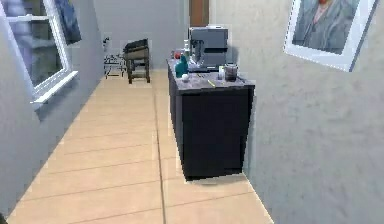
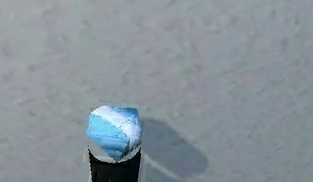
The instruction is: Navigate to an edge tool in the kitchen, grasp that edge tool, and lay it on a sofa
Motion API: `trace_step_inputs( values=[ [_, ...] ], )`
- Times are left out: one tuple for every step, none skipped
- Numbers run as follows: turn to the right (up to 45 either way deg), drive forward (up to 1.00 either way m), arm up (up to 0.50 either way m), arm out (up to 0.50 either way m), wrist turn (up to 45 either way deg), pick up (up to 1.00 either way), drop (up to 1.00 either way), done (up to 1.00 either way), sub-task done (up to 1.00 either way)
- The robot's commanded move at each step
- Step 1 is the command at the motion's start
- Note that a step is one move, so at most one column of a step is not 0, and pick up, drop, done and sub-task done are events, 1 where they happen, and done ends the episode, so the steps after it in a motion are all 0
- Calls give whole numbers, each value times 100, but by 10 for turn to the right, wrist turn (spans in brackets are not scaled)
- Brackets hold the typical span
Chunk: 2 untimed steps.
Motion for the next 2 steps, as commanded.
trace_step_inputs(
  values=[
    [0,55,0,0,0,0,0,0,0],
    [-450,0,0,0,0,0,0,0,0]
  ],
)
